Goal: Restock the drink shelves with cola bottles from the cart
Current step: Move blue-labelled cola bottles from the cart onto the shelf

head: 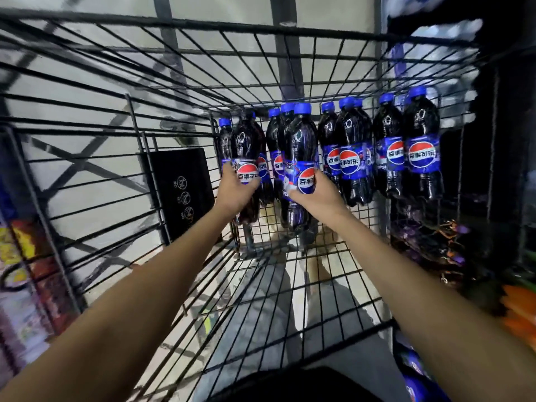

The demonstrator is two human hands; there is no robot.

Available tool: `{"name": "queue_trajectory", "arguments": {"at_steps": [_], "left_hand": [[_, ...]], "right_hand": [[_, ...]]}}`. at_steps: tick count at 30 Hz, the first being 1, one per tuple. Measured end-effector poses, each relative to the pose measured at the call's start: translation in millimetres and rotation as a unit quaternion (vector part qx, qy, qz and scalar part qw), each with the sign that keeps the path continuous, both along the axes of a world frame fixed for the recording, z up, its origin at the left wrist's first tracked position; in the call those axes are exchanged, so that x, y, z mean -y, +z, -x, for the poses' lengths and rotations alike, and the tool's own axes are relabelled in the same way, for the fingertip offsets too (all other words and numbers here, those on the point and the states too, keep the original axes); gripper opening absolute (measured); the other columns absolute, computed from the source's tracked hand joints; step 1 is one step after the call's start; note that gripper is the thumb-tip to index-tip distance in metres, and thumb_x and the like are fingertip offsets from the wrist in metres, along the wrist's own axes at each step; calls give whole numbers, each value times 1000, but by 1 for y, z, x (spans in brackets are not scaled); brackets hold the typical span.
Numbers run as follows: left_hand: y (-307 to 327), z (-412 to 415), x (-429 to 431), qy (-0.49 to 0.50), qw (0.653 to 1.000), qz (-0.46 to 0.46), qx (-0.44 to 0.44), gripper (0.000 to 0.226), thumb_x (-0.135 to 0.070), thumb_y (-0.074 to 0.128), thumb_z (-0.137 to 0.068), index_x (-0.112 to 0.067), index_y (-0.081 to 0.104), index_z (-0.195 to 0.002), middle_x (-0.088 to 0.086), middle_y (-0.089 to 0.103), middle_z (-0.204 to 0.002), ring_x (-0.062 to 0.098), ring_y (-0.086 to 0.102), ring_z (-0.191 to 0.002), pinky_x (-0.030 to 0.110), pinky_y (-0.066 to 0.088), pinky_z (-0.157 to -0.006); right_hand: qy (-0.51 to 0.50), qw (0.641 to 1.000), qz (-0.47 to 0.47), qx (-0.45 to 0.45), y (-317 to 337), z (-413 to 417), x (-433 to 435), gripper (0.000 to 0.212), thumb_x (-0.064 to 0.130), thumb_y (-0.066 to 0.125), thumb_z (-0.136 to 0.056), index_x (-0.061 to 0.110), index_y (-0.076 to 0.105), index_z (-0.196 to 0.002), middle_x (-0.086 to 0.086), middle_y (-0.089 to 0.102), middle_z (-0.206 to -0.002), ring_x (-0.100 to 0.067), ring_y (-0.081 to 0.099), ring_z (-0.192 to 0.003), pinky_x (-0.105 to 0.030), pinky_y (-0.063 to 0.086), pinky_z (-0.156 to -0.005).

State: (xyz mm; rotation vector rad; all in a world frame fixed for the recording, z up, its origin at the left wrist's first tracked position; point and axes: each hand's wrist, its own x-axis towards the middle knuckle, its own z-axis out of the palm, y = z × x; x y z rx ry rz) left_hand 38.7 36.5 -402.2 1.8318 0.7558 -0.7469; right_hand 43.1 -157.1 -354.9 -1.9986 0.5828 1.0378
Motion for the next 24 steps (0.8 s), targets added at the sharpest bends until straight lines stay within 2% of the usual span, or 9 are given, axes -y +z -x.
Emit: {"name": "queue_trajectory", "arguments": {"at_steps": [2, 5, 9, 12, 14, 16, 18, 21, 24], "left_hand": [[16, 4, 4, -3, 1000, 13, 4, 55, -23, 69, -87, -8, 39, -130, -10, 59, -90, -8, 59, -71, 9, 45, -67], [43, 8, 9, -14, 999, 35, -3, 52, -28, 68, -87, -10, 44, -129, 0, 64, -99, -3, 60, -71, 13, 46, -66], [86, 12, 17, -46, 996, 63, 33, 43, -21, 67, -88, -9, 47, -124, 2, 63, -94, -7, 60, -65, 9, 45, -59], [120, 13, 33, -79, 993, 76, 50, 34, -19, 65, -90, -5, 51, -118, 14, 65, -100, 12, 61, -79, 26, 51, -74], [141, 16, 47, -87, 991, 80, 59, 34, -20, 65, -90, -6, 52, -118, 15, 64, -102, 20, 61, -85, 37, 52, -85], [162, 23, 61, -108, 988, 76, 76, 36, -23, 66, -89, -8, 53, -119, 12, 64, -105, 21, 62, -88, 32, 53, -85], [183, 34, 77, -141, 982, 73, 102, 37, -24, 67, -88, -11, 53, -120, 8, 64, -103, 18, 61, -84, 22, 50, -78], [217, 56, 99, -186, 971, 76, 132, 38, -22, 68, -86, -11, 55, -120, 14, 66, -106, 27, 62, -93, 41, 51, -91], [248, 86, 119, -232, 951, 80, 185, 29, -26, 67, -87, -17, 55, -112, 11, 66, -106, 27, 63, -96, 45, 50, -93]], "right_hand": [[-11, 1000, -1, 6, 9, 6, 2, 43, 41, 73, -77, 26, 55, -114, 12, 66, -97, -9, 63, -89, -34, 51, -84], [-35, 999, 8, 33, 27, 15, 7, 37, 40, 74, -77, 31, 50, -103, 25, 56, -83, 9, 51, -74, -18, 40, -64], [-77, 995, -14, 60, 54, 30, 18, 35, 40, 74, -76, 35, 50, -100, 27, 56, -83, 13, 51, -74, -11, 36, -59], [-123, 987, -31, 94, 75, 46, 28, 30, 40, 75, -75, 35, 54, -96, 26, 61, -82, 14, 56, -73, -6, 37, -58], [-157, 979, -50, 122, 90, 59, 34, 28, 37, 75, -75, 34, 57, -95, 27, 65, -81, 16, 58, -75, -4, 39, -58], [-185, 968, -69, 154, 106, 74, 39, 24, 32, 75, -75, 34, 58, -92, 31, 66, -78, 19, 58, -73, -1, 39, -59], [-221, 953, -86, 187, 122, 92, 46, 26, 24, 75, -76, 32, 58, -95, 26, 69, -82, 15, 62, -77, -8, 44, -71], [-258, 929, -106, 245, 149, 122, 59, 27, 16, 72, -78, 27, 60, -100, 11, 71, -94, -5, 67, -89, -25, 51, -83], [-282, 906, -102, 300, 183, 162, 76, 25, 15, 72, -78, 26, 60, -97, 6, 71, -96, -8, 67, -89, -26, 51, -85]]}}
